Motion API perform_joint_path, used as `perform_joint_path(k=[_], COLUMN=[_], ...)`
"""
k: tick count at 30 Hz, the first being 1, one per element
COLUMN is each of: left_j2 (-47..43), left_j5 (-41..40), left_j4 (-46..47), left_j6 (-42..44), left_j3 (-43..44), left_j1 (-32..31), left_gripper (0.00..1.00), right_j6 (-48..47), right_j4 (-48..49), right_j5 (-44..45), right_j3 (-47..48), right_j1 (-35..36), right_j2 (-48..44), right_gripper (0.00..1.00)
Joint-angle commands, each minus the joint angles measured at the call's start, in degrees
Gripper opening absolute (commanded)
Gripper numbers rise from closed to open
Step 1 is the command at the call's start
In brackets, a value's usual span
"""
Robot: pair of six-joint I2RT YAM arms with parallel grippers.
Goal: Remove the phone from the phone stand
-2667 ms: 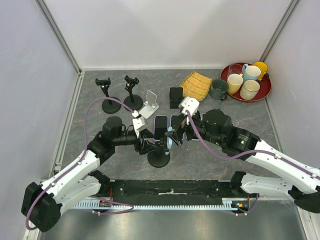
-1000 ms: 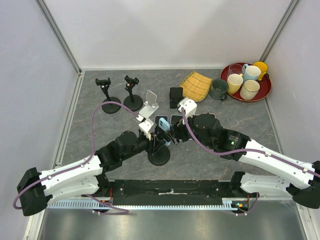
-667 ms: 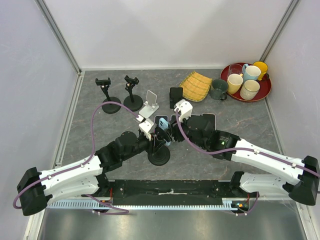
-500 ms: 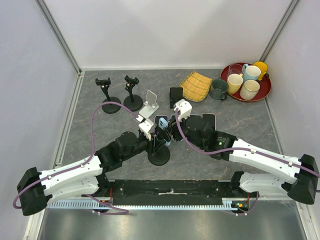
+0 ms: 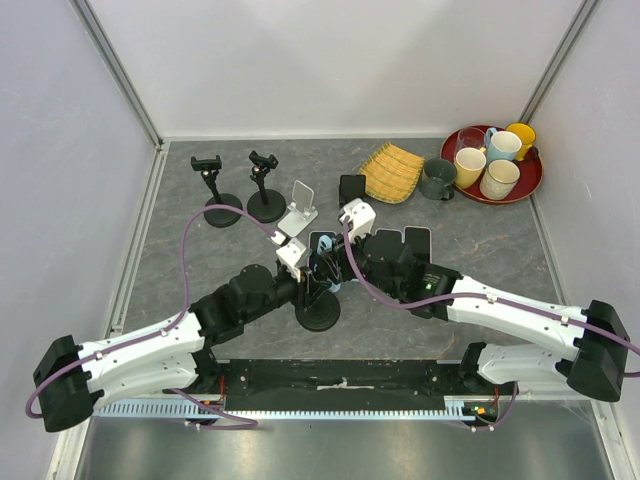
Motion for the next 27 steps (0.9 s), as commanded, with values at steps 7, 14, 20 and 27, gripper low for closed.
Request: perform_joint_path(k=[7,14,20,27], left_j2=[-4.7,-7.9,-5.7,-5.0], left_j5=[-10.5,-19.4,-20.9,-20.4], left_j4=[-5.3,-8.7,-9.5,-6.0], left_j6=[-6.3,-8.0,-7.3,-7.1], left_j3=[-2.2,-3.0,-2.4,-3.4], left_j1=[-0.7,-0.7,-0.7,-0.8], left_gripper=[0.02,0.02,0.02,0.02], right_j6=[-0.3,0.0,0.0,0.7], right_j4=[-3.1,-7.8,-9.6,-10.5], right_j5=[2.6,0.7,3.0,10.5], right_j3=[-0.7,-0.2,1.7,2.5], right_j1=[0.1,1.3,5.9,9.3], right_j2=[-3.4,-5.8,-3.5,-2.1], right_gripper=[0.00,0.00,0.00,0.00])
